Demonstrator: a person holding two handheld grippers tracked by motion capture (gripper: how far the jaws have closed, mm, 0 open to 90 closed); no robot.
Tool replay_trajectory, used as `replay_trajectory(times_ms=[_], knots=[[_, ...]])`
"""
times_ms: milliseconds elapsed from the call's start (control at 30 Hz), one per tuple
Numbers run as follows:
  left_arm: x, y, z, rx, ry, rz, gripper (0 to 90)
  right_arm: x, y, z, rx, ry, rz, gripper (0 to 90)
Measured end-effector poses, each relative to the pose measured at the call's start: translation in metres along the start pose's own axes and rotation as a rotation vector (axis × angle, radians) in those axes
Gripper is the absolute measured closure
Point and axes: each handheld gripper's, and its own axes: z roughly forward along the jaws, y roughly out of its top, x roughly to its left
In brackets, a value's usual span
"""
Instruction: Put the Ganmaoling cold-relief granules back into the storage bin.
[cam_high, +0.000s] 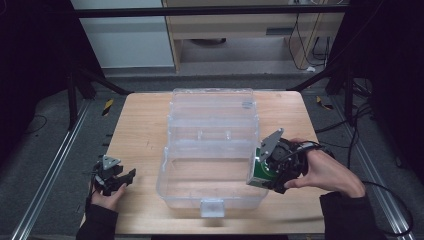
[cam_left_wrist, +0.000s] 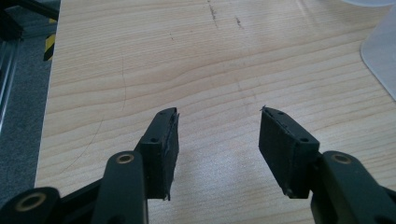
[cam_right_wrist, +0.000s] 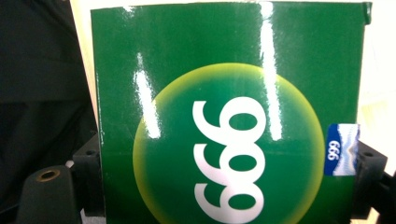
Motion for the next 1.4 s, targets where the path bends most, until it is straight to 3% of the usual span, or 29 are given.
replay_trajectory(times_ms=[633, 1200, 1400], knots=[[0.0, 0.0, -0.001, -0.001, 0.007, 0.006, 48.2, -0.002, 0.042, 0.037, -0.005, 0.035, -0.085, 16.2], [0.001, 0.0, -0.001, 0.004, 0.01, 0.018, 49.3, 0.003, 0.042, 0.067, 0.078, 0.06, -0.115, 16.1], [0.001, -0.001, -0.001, 0.002, 0.008, 0.019, 49.3, 0.002, 0.037, 0.077, 0.09, 0.066, -0.088, 16.1]])
